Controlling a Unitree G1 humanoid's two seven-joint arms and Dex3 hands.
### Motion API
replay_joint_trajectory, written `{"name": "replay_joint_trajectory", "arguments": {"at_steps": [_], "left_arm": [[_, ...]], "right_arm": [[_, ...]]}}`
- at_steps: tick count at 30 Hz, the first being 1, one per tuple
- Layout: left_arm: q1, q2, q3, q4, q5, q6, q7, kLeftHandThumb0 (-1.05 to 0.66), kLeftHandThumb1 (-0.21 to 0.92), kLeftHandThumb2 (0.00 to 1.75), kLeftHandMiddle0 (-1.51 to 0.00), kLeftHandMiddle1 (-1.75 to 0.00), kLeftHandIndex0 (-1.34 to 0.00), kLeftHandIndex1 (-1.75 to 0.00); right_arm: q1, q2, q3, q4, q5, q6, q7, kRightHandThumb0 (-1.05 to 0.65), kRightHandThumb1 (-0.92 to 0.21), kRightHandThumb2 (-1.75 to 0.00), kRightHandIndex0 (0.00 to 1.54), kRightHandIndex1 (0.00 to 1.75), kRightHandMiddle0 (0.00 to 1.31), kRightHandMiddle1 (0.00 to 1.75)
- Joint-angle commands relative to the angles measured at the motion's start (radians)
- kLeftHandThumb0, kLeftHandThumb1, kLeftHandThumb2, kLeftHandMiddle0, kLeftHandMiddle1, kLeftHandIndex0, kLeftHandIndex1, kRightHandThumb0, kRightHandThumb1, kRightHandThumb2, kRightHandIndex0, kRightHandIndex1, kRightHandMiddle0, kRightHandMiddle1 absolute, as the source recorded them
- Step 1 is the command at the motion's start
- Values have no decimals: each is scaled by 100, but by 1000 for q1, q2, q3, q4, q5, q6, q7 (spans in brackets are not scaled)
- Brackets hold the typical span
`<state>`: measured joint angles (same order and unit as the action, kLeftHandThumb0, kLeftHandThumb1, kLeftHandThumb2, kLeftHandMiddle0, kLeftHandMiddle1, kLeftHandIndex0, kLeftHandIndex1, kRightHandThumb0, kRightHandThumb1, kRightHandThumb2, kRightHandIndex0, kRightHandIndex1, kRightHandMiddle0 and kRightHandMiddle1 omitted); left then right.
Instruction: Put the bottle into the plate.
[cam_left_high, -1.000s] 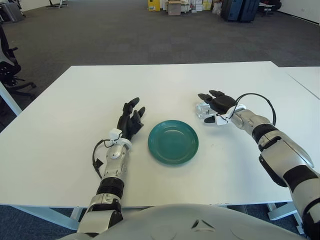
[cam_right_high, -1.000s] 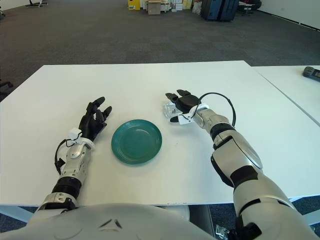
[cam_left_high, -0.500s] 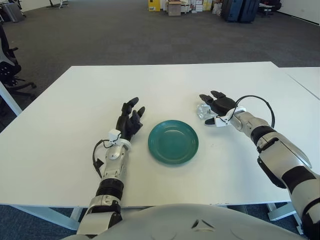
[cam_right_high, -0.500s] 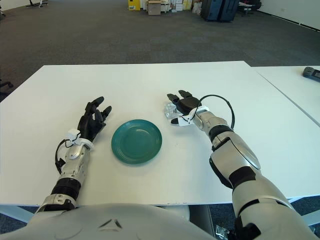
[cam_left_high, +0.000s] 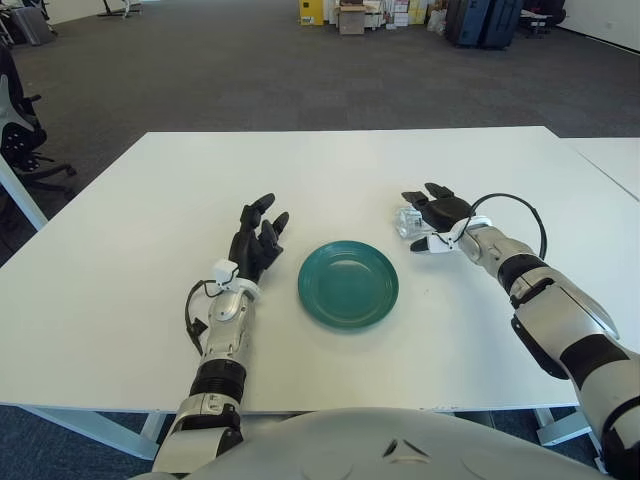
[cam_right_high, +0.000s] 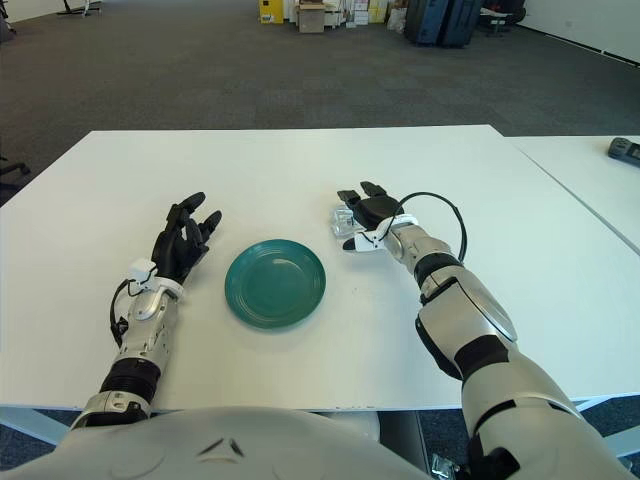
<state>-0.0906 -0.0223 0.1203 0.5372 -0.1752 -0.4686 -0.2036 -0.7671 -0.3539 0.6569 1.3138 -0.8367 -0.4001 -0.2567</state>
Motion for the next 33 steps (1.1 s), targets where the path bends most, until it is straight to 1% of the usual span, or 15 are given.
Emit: {"name": "replay_joint_trajectory", "arguments": {"at_steps": [1, 2, 3, 4, 5, 6, 7, 8, 9, 10, 11, 14, 17, 19, 33], "left_arm": [[0, 10, 6, -16, -10, -5, -13, -82, 92, 94, -66, -5, -9, -92], [1, 10, 5, -18, -11, -7, -15, -82, 92, 94, -66, -5, -10, -92], [3, 10, 5, -20, -12, -8, -17, -82, 92, 94, -67, -5, -10, -92], [4, 11, 5, -22, -13, -8, -18, -82, 92, 94, -67, -5, -10, -92], [5, 11, 4, -24, -14, -9, -20, -82, 92, 94, -67, -5, -10, -92], [7, 11, 4, -28, -15, -9, -20, -82, 92, 94, -67, -5, -10, -92], [9, 11, 4, -30, -15, -9, -21, -82, 92, 94, -68, -6, -11, -93], [10, 11, 4, -33, -15, -9, -21, -82, 92, 95, -68, -6, -11, -93], [12, 11, 4, -37, -15, -8, -21, -82, 92, 95, -68, -6, -12, -93], [14, 11, 4, -40, -15, -8, -21, -82, 92, 95, -69, -6, -12, -93], [15, 11, 5, -42, -15, -7, -21, -82, 92, 95, -69, -6, -12, -94], [17, 9, 7, -49, -20, -4, -23, -82, 92, 95, -70, -7, -13, -94], [21, 8, 9, -58, -27, -1, -26, -81, 92, 95, -72, -8, -14, -95], [23, 6, 10, -65, -30, 3, -26, -81, 92, 95, -72, -8, -15, -95], [31, -2, 16, -95, -53, 20, -28, -78, 92, 92, -78, -14, -19, -98]], "right_arm": [[63, 18, 16, 38, -2, 11, 58, -75, -91, -16, 35, 11, 0, 66], [63, 18, 19, 37, -5, 11, 53, -73, -89, -17, 34, 24, 0, 75], [64, 18, 20, 37, -6, 10, 50, -71, -89, -18, 34, 33, 1, 86], [64, 18, 21, 36, -7, 10, 48, -68, -85, -23, 31, 52, 0, 105], [63, 19, 24, 36, -11, 10, 39, -66, -80, -32, 28, 66, 0, 118], [62, 20, 24, 35, -11, 11, 33, -61, -79, -39, 30, 83, 8, 127], [62, 21, 24, 34, -10, 12, 28, -45, -71, -60, 36, 112, 17, 143], [61, 22, 20, 32, -6, 12, 24, -29, -61, -80, 43, 131, 22, 154], [62, 23, 17, 31, -2, 13, 22, -19, -50, -98, 51, 143, 28, 162], [62, 24, 13, 31, 2, 13, 19, -15, -46, -104, 54, 148, 31, 164], [63, 24, 11, 30, 4, 13, 16, -10, -39, -115, 58, 153, 35, 168], [66, 27, -2, 27, 16, 9, -3, -4, -29, -130, 66, 160, 43, 172], [71, 31, -10, 23, 24, 8, -22, -1, -22, -139, 72, 161, 47, 174], [72, 33, -11, 20, 24, 7, -35, -1, -20, -142, 74, 162, 48, 174], [58, 19, -4, -8, 20, -18, -47, 0, -17, -145, 77, 163, 49, 175]]}}
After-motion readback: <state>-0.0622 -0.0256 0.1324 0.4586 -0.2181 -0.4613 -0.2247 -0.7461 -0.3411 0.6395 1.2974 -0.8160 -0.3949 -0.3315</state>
